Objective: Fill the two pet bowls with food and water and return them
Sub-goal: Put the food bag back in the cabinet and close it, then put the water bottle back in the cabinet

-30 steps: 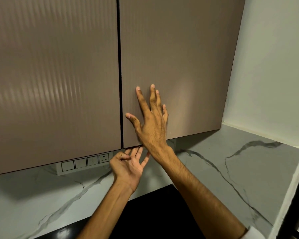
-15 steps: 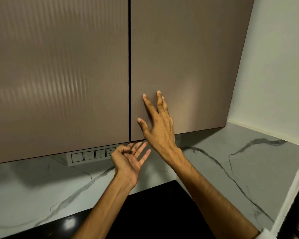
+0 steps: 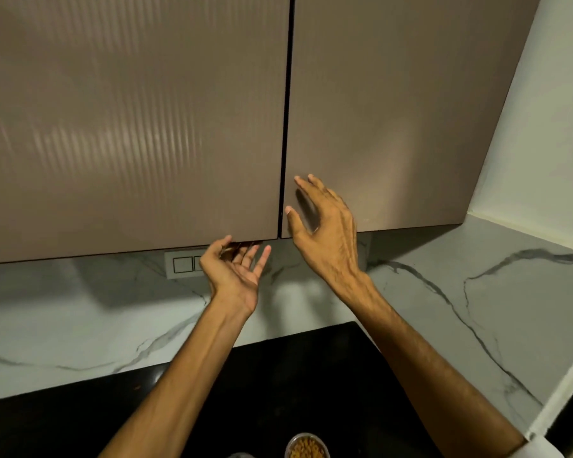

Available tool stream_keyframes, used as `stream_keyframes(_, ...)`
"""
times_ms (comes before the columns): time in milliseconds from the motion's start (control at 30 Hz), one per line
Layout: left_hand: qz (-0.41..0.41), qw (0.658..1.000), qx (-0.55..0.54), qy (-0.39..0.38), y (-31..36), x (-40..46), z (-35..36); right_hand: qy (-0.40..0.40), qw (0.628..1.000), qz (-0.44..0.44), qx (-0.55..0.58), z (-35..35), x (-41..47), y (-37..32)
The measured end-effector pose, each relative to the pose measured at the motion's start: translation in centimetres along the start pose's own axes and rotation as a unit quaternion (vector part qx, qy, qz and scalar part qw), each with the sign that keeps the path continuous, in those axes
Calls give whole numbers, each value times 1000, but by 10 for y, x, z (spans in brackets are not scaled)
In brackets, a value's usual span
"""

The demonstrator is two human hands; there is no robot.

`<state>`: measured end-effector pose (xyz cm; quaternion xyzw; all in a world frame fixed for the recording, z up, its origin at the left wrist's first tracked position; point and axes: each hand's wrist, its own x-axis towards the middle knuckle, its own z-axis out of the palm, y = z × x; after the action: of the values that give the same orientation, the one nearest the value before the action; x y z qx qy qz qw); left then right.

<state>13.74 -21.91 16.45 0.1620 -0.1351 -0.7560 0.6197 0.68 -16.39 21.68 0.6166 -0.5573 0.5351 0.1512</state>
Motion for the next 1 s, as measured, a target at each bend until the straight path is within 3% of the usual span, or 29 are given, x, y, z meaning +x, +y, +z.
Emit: stream_keyframes(1000,-21,998,60,-5,8,-37,-3,-14,999,13,29,-1,-11,-20)
